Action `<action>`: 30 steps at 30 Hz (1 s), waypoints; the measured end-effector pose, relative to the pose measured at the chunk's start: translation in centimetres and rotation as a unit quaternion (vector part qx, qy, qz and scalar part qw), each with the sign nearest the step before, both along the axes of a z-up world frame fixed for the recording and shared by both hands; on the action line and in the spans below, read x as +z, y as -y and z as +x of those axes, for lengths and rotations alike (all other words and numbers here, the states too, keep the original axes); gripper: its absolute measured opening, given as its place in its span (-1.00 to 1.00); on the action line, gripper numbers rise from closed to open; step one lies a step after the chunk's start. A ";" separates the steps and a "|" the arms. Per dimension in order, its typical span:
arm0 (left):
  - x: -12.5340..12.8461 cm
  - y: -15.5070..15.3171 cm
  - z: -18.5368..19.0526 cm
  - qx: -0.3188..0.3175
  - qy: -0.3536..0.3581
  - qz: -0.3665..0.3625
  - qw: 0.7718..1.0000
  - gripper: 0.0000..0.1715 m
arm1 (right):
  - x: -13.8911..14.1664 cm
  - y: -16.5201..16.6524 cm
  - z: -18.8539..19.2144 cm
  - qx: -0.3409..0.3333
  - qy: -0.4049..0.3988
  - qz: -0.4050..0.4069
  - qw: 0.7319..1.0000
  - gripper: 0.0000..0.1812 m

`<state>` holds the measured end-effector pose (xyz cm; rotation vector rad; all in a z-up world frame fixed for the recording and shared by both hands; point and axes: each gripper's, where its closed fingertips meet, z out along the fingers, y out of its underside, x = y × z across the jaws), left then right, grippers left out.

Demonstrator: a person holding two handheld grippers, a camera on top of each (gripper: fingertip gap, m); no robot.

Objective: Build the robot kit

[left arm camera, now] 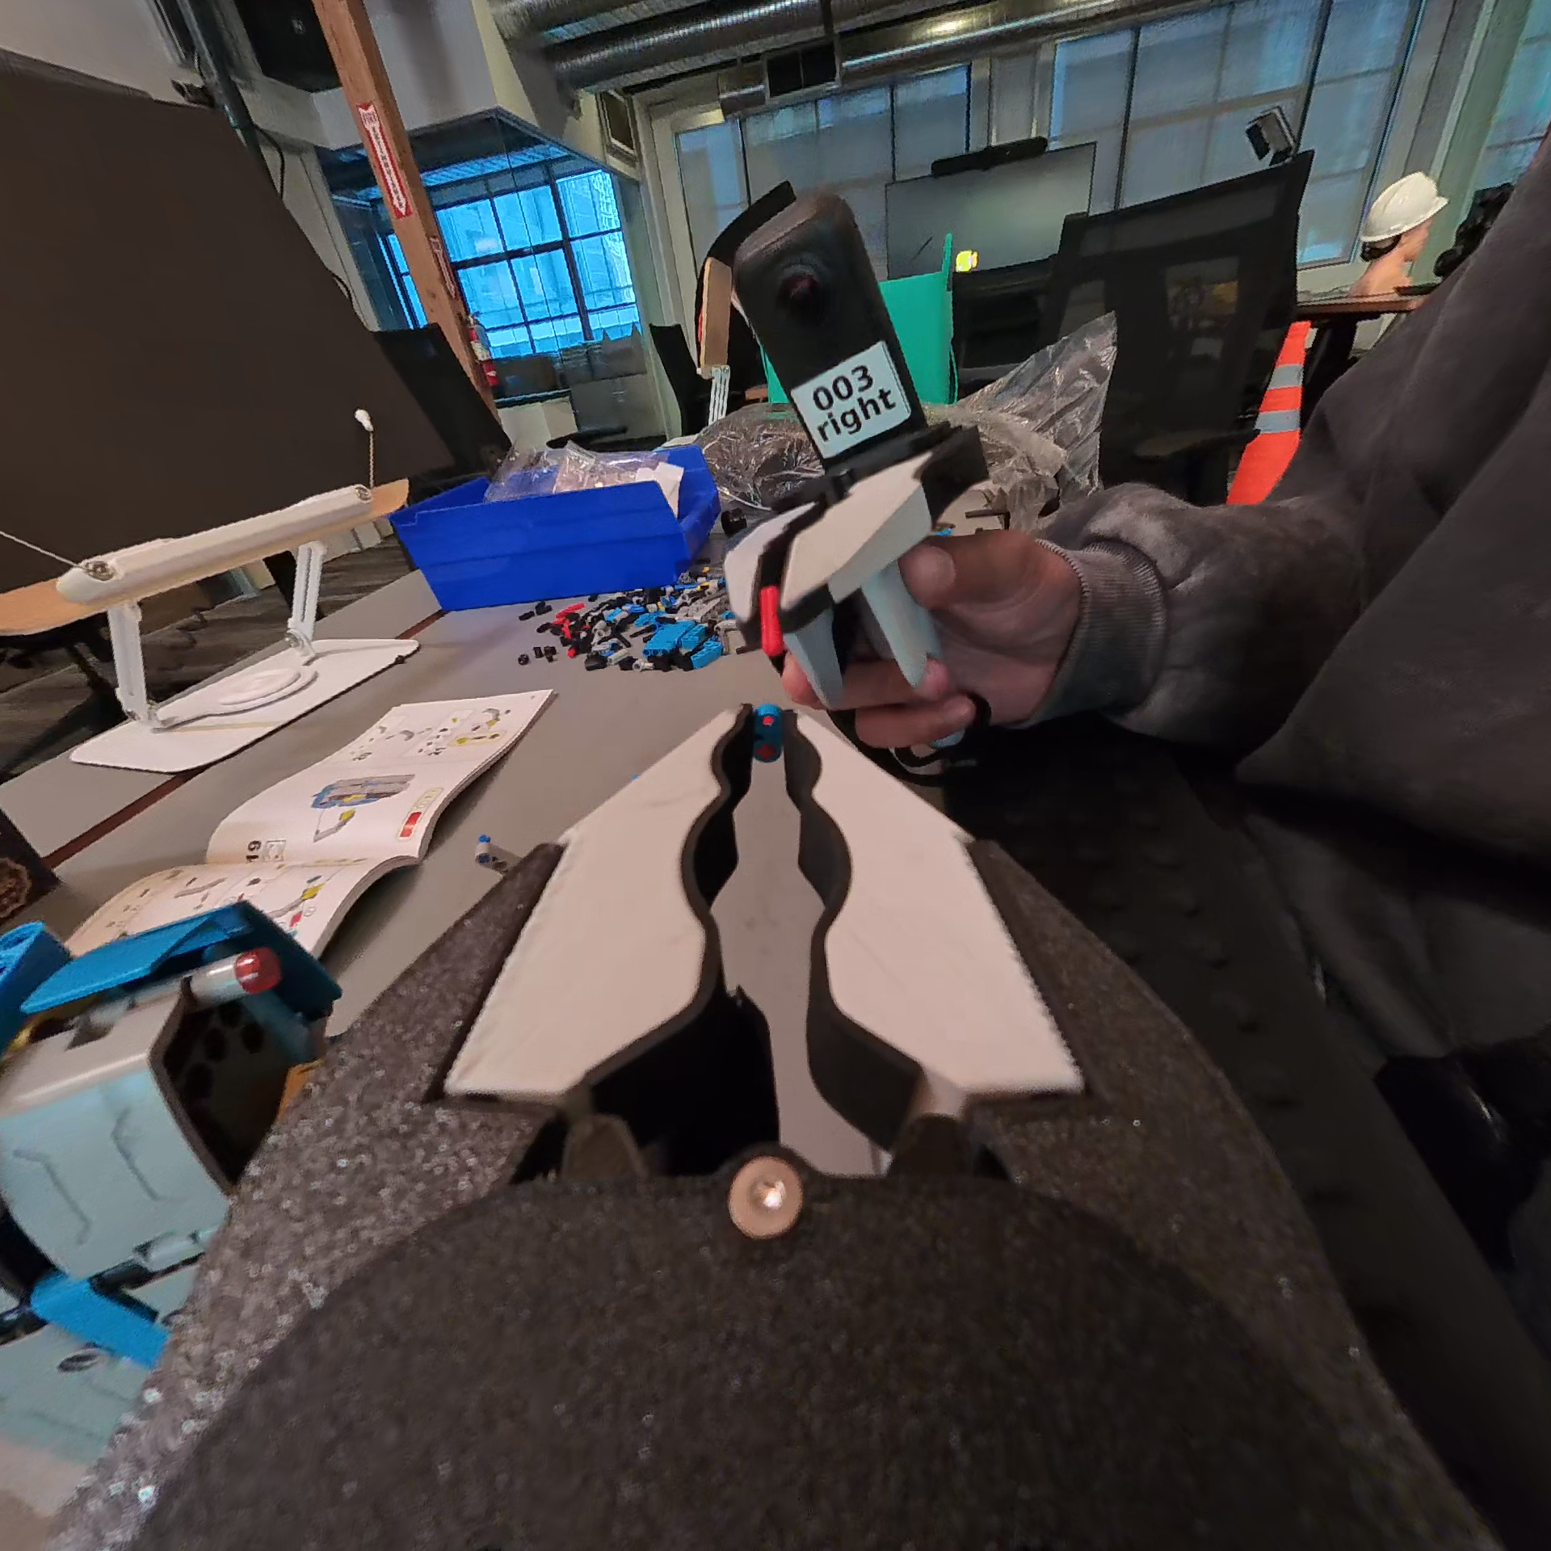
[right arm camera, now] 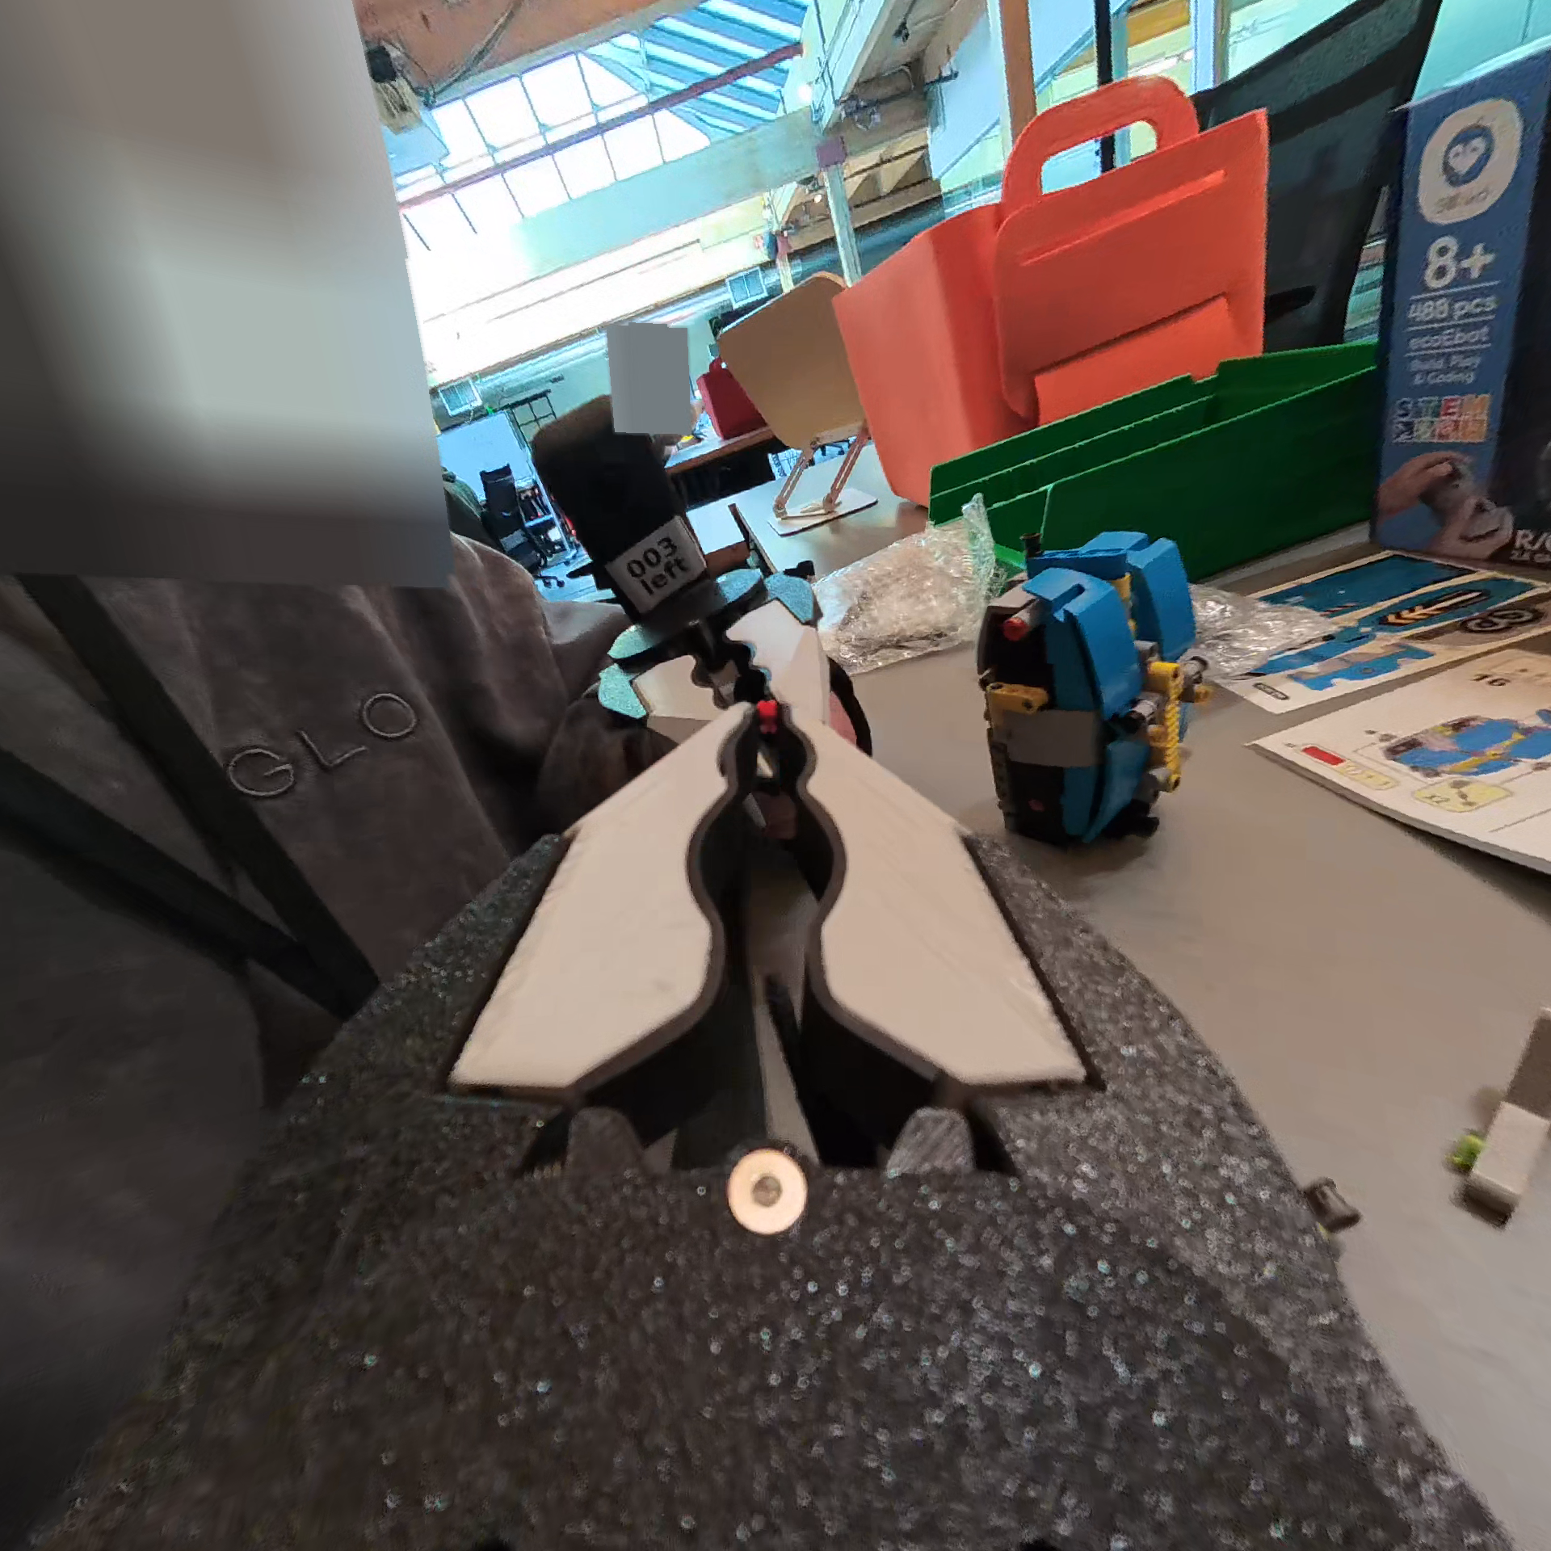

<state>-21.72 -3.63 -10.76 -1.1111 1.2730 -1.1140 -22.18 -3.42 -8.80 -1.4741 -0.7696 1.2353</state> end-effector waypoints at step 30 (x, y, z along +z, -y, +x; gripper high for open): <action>1.1 1.4 -0.6 -0.008 0.035 0.078 0.996 -0.93 | -1.1 0.8 -0.1 0.093 -0.006 -0.135 0.987 -0.97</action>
